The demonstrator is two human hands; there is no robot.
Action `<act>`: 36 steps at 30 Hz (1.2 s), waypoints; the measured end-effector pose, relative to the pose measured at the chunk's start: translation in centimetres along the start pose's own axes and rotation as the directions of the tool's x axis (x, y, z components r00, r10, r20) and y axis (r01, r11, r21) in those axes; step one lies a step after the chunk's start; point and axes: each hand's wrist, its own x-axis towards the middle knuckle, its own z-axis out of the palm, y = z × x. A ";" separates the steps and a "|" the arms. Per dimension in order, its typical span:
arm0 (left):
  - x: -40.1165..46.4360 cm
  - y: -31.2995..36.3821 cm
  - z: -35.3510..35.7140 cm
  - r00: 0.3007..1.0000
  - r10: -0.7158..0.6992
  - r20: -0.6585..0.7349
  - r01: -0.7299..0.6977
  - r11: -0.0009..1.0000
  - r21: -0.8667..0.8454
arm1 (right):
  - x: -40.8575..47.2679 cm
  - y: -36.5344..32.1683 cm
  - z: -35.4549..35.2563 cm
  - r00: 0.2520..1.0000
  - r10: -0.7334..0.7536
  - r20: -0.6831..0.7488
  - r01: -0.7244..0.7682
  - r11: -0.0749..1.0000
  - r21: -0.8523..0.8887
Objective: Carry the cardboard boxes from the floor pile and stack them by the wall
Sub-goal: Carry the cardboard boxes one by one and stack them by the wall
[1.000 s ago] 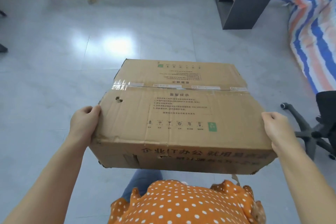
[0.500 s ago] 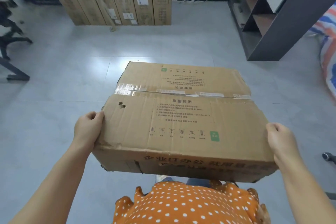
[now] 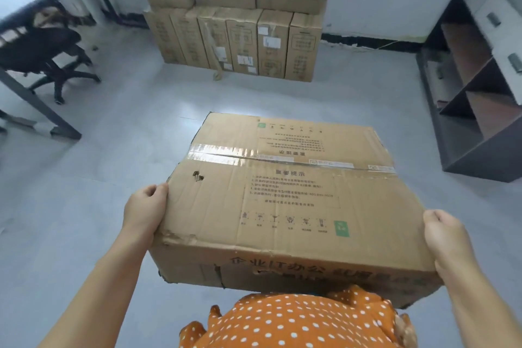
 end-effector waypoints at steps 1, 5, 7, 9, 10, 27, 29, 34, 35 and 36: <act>1.5 1.2 0.9 1.000 -0.005 -0.017 0.005 1.000 -0.005 | 2.2 -1.7 0.3 1.000 -0.015 0.005 0.015 1.000 -0.010; 6.8 6.0 4.3 0.998 -0.011 -0.062 0.008 0.999 -0.041 | 10.5 -8.7 1.4 0.995 -0.087 0.042 0.088 0.996 -0.017; 9.0 8.1 5.7 0.997 -0.023 -0.075 0.018 0.998 -0.064 | 14.0 -12.2 1.8 0.994 -0.104 0.047 0.105 0.994 -0.022; 11.5 10.1 6.8 0.995 -0.035 -0.094 0.027 0.996 -0.083 | 17.3 -15.6 2.7 0.991 -0.121 0.060 0.122 0.992 -0.018; 13.0 11.0 7.3 0.994 -0.043 -0.099 0.035 0.996 -0.082 | 18.8 -17.2 3.3 0.989 -0.130 0.066 0.132 0.991 -0.023; 53.4 31.9 7.3 0.990 0.106 -0.091 -0.107 0.994 -0.008 | 38.4 -48.4 22.5 0.988 -0.155 0.024 0.150 0.978 0.145; 57.5 34.9 6.6 0.987 0.135 -0.091 -0.137 0.990 -0.018 | 39.7 -52.5 24.1 0.982 -0.186 0.005 0.183 0.968 0.170; 68.2 41.5 6.0 0.972 0.197 -0.130 -0.204 0.978 -0.037 | 45.9 -63.0 27.6 0.968 -0.250 -0.018 0.248 0.945 0.213; 70.1 43.0 6.2 0.967 0.213 -0.143 -0.222 0.974 -0.047 | 47.4 -65.2 28.2 0.964 -0.264 -0.015 0.261 0.939 0.223; 72.1 44.5 6.4 0.961 0.230 -0.154 -0.242 0.968 -0.063 | 49.0 -67.3 28.8 0.959 -0.281 -0.017 0.278 0.932 0.231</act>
